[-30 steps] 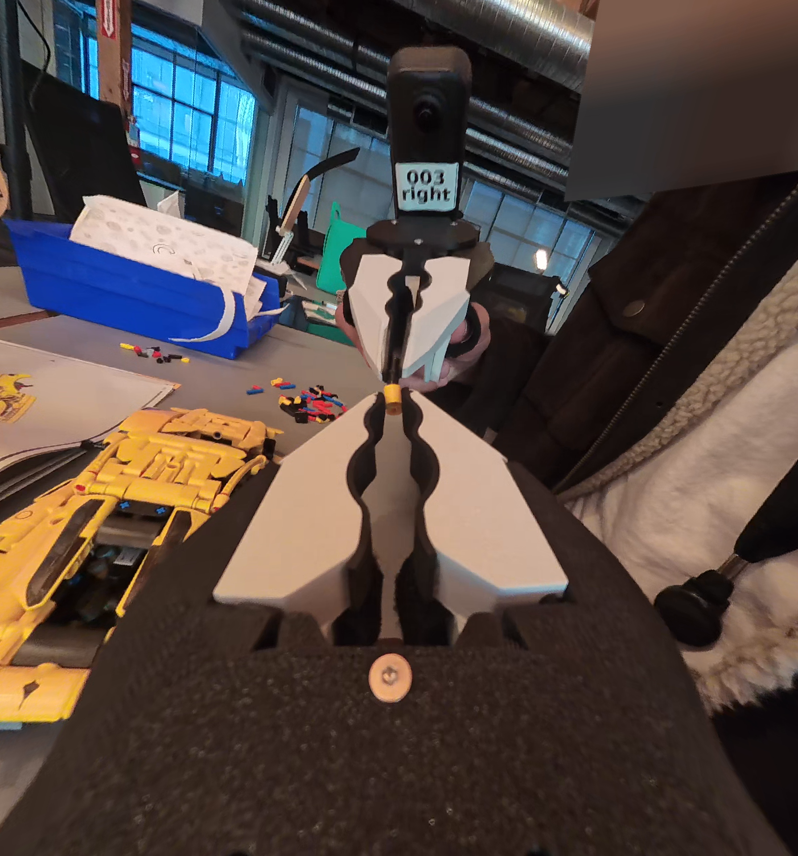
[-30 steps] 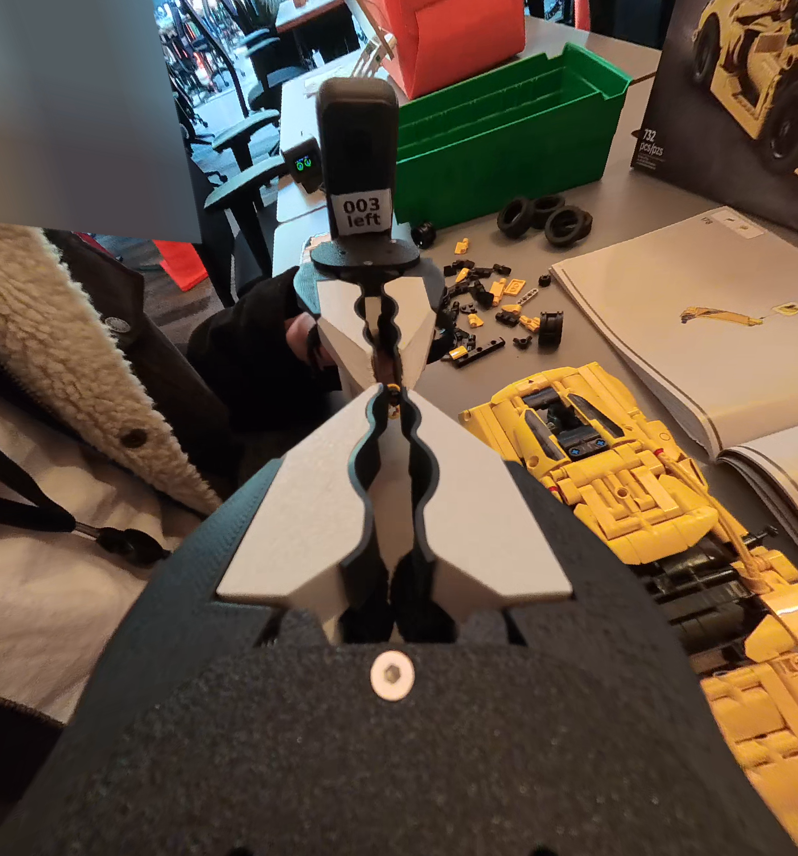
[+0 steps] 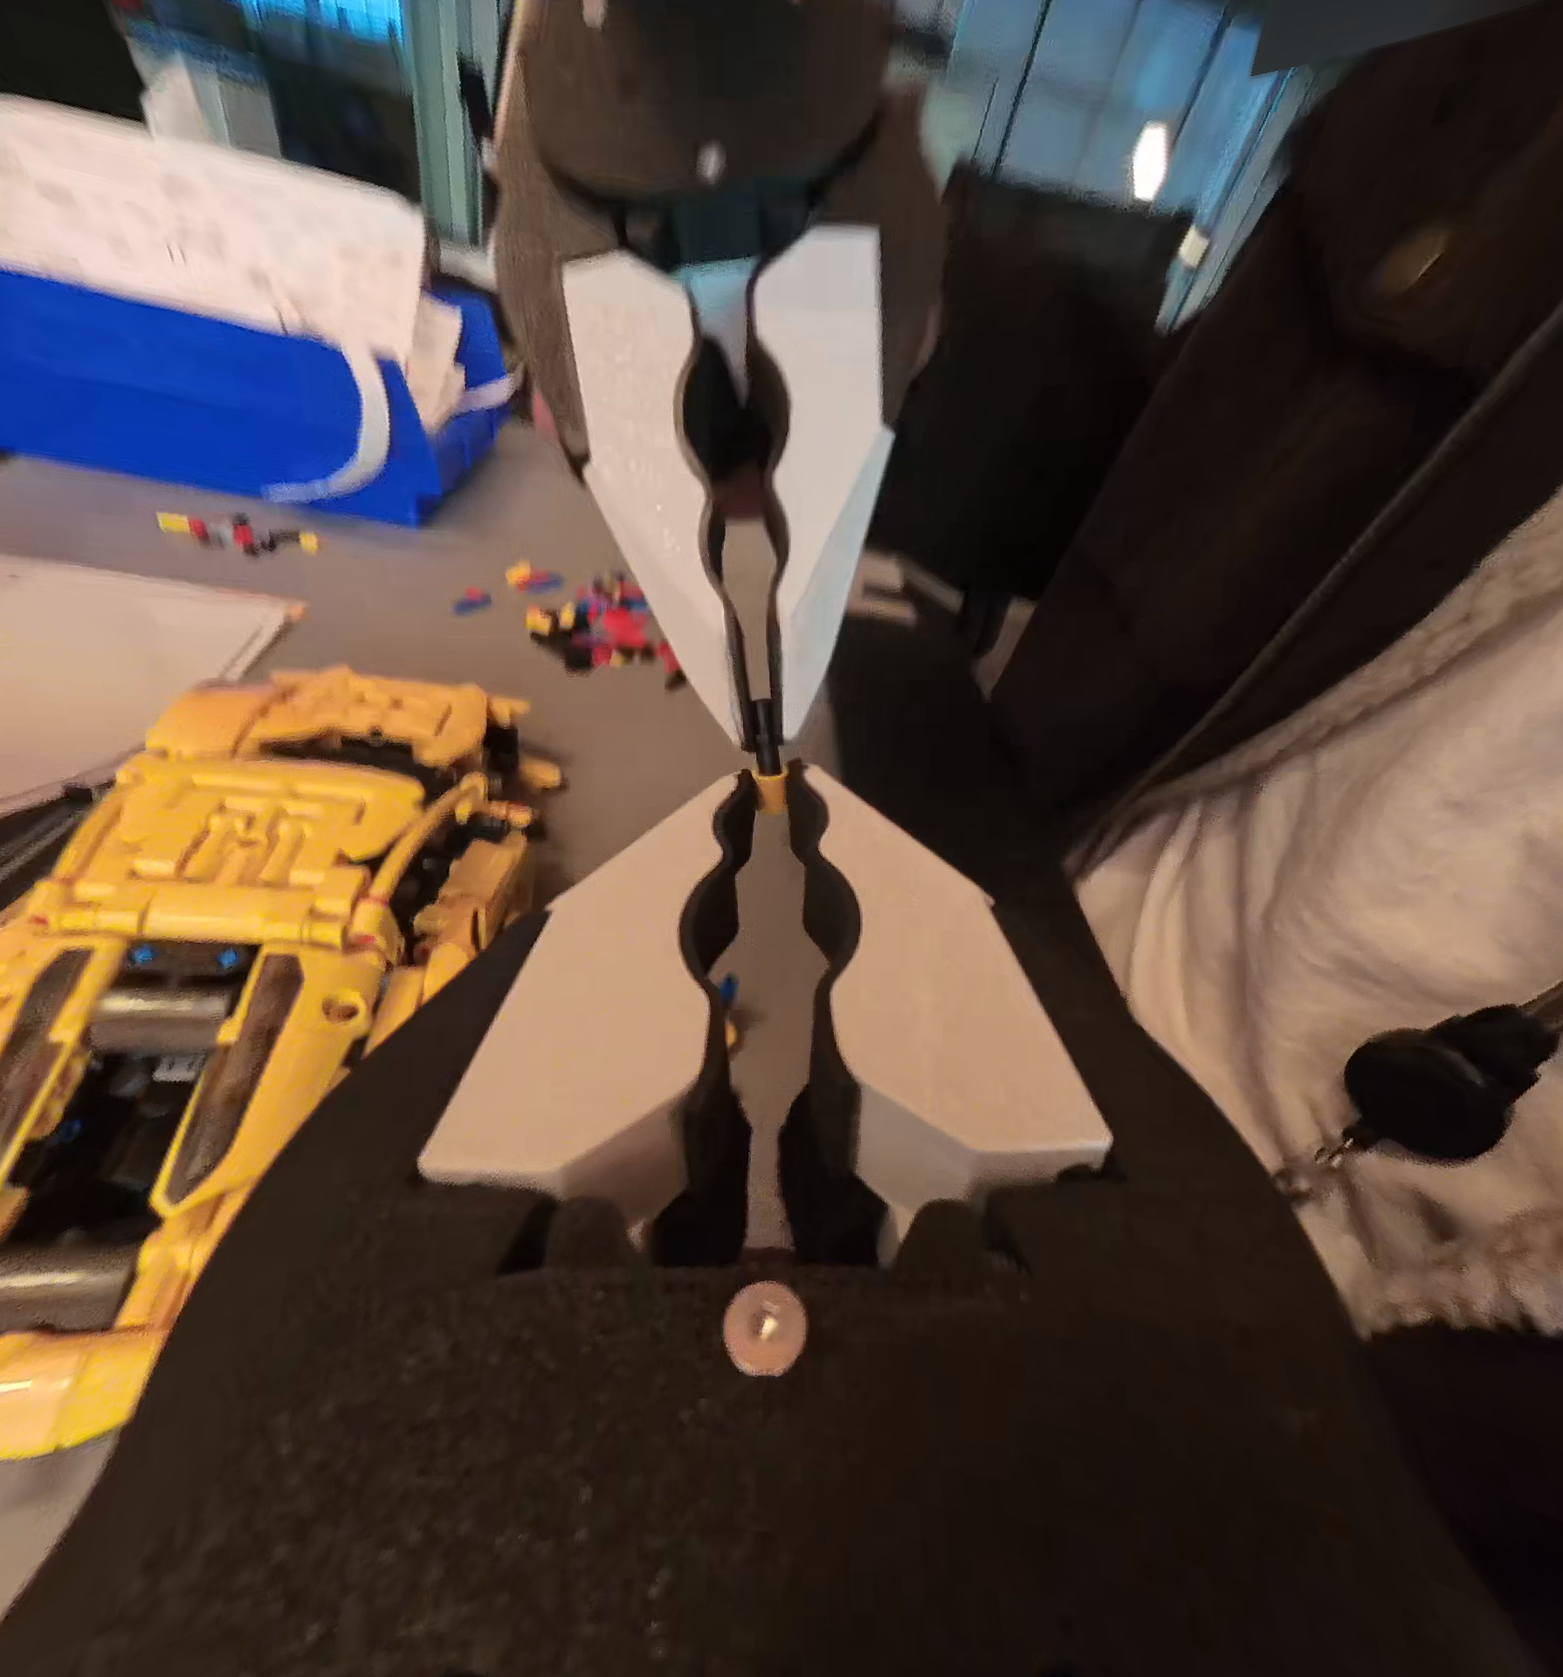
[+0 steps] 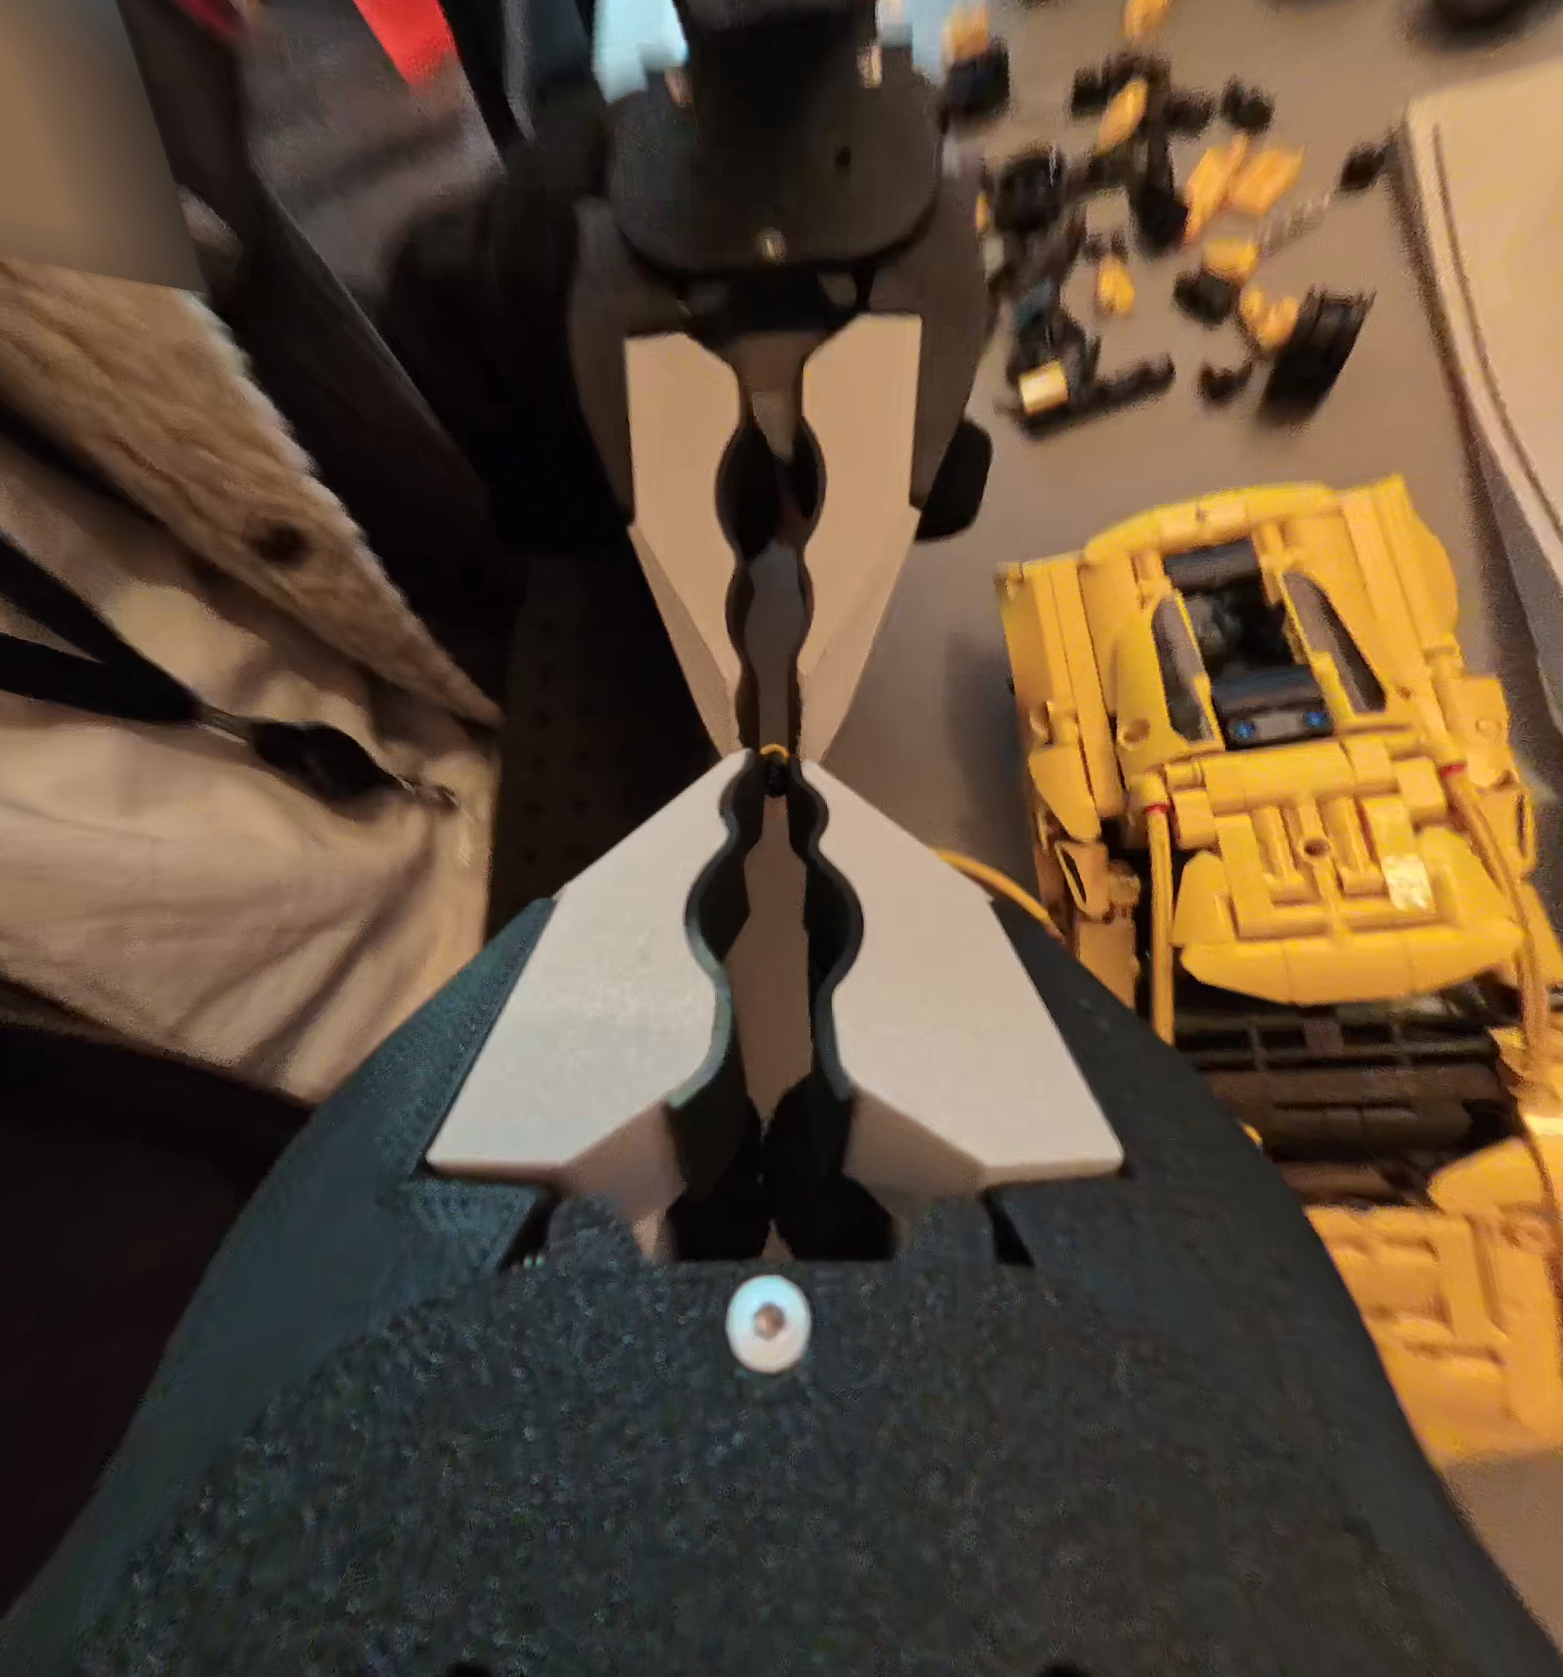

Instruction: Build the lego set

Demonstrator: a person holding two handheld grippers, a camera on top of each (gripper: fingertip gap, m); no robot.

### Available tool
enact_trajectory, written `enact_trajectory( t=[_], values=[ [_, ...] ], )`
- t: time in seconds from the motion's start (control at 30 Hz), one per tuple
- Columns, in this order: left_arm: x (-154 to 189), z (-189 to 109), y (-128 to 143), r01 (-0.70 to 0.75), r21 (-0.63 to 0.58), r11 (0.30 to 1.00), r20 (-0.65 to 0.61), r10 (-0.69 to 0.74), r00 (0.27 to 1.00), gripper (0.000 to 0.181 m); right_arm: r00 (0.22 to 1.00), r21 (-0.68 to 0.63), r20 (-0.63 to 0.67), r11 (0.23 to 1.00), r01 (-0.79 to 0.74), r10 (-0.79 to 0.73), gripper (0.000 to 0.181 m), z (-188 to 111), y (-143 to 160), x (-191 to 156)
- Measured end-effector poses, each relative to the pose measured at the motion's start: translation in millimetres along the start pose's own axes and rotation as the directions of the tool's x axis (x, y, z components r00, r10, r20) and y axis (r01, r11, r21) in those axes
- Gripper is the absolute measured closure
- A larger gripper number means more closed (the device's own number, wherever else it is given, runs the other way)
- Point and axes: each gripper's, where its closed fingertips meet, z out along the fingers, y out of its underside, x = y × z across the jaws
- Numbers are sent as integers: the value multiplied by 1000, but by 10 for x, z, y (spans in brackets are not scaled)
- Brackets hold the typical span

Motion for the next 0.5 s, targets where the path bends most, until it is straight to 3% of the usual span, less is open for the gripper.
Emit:
enact_trajectory(
  t=[0.07,0.33,0.5],
  values=[
    [26,-56,-140,17,90,996,-23,-15,1000,175,998,117,53,993,-29,23,178,-71,-108,-33],
    [29,-158,-289,63,198,978,-55,-53,997,175,989,379,135,920,-102,54,178,-157,-273,-68],
    [21,-175,-289,61,201,978,-52,-51,997,175,994,371,93,924,-92,61,178,-161,-247,-57]
  ],
)
